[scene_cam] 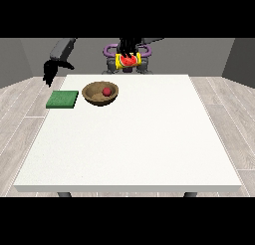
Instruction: Pick the cup and pour the ball into the bowl, then pick the bowl and place it on the pad
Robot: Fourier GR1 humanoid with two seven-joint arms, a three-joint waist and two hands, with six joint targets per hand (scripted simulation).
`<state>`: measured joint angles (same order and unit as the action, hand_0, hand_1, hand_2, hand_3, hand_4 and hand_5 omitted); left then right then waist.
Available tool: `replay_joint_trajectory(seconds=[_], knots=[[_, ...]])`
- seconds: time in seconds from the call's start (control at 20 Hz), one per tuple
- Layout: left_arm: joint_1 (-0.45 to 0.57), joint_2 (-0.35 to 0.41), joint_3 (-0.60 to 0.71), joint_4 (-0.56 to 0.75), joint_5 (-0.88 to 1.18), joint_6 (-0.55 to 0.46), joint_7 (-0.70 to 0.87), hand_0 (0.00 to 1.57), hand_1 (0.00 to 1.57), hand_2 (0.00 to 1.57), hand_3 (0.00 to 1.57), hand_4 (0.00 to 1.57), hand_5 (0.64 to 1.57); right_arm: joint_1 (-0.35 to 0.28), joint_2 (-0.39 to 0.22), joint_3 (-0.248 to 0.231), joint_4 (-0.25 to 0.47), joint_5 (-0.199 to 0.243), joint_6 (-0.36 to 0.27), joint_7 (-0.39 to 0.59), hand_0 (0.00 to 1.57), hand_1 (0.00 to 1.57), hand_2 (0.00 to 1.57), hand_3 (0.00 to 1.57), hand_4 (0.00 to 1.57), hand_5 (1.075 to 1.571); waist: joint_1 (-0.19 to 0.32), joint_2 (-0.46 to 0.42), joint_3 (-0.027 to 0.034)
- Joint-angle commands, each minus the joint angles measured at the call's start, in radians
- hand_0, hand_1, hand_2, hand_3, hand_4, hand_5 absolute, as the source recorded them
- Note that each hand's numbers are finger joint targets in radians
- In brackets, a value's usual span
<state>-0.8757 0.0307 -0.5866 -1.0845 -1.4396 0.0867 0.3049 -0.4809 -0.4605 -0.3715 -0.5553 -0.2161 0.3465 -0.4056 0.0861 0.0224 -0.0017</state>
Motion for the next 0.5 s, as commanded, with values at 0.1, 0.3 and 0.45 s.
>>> replay_joint_trajectory(seconds=[0.1,0.3,0.45], knots=[[0.104,0.097,0.273,-0.109,0.265,0.168,-0.084,0.28,0.28,1.57,1.57,1.00,1.571,0.003,-0.028,-0.037,-0.010,-0.032,-0.015,0.013,0.00,0.00,0.00,0.00,0.47,1.557,0.087,0.030,-0.0030],[0.168,0.049,0.364,-0.135,0.481,0.185,-0.196,1.27,1.27,1.57,1.57,0.97,1.554,-0.002,0.020,-0.030,-0.028,-0.027,-0.049,-0.028,0.00,0.00,0.00,0.00,0.30,1.559,0.097,0.136,-0.0026],[0.186,0.020,0.470,-0.167,0.661,0.192,-0.271,1.18,1.18,1.40,1.12,0.77,1.537,-0.009,0.011,-0.051,-0.036,-0.054,-0.023,-0.043,0.00,0.00,0.00,0.00,0.26,1.565,0.095,0.202,-0.0026]])
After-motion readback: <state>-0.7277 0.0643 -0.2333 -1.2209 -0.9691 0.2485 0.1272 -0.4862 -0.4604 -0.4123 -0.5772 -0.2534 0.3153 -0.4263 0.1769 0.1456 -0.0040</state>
